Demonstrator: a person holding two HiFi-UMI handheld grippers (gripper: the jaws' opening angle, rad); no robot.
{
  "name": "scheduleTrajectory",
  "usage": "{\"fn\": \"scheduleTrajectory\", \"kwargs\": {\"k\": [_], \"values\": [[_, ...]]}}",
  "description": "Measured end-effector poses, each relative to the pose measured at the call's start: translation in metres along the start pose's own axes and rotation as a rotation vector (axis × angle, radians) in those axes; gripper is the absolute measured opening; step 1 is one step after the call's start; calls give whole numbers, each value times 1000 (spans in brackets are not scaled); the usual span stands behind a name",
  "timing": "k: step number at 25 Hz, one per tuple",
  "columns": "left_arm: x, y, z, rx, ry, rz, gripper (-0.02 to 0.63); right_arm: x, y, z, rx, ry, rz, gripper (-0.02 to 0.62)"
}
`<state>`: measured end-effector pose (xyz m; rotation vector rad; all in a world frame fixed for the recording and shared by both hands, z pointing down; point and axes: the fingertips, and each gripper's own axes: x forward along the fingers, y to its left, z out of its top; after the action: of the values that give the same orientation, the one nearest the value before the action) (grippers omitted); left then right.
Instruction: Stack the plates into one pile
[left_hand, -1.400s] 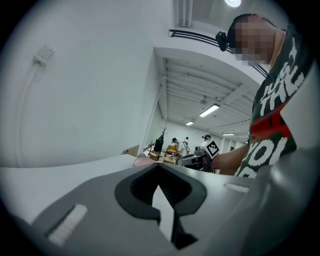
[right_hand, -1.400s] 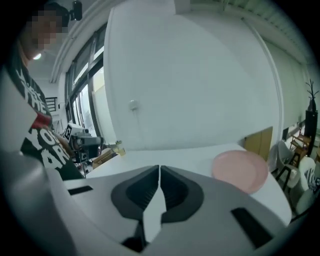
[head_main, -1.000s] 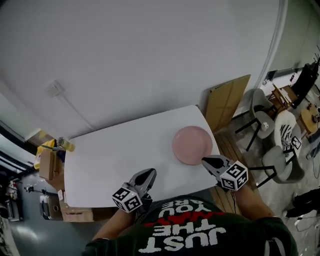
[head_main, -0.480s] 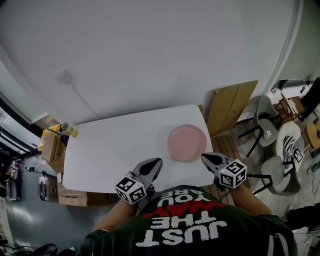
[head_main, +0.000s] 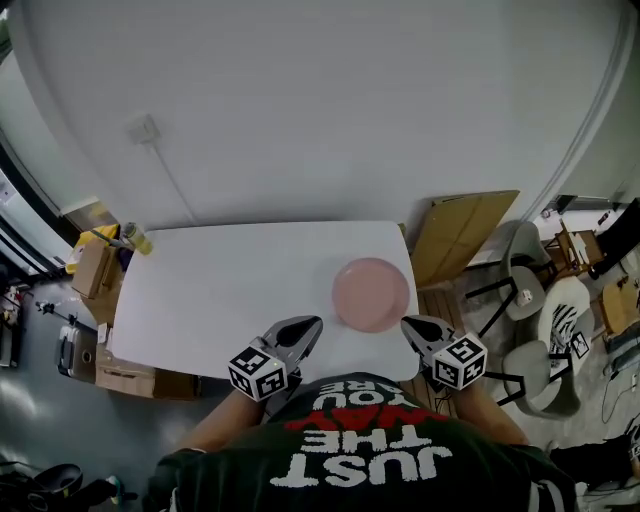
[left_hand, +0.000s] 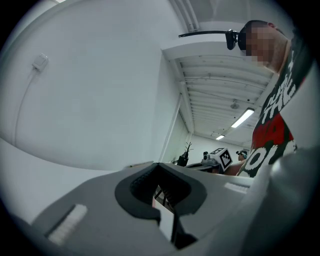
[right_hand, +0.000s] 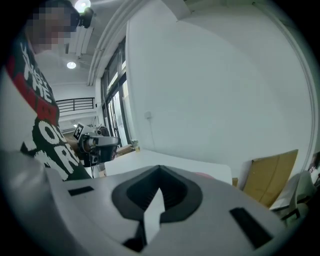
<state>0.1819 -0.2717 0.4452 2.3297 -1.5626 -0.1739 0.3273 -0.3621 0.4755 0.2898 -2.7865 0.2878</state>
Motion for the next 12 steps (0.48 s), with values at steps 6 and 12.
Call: {"fn": "scheduleTrajectory", "kwargs": {"k": [6,12], "values": [[2,1,-1,-6,10,2,8,0,-5,1,-5,5,-3,5],[8,-5,-4,-4,18,5,8,-7,-9,-5,-11,7,7,5]]}}
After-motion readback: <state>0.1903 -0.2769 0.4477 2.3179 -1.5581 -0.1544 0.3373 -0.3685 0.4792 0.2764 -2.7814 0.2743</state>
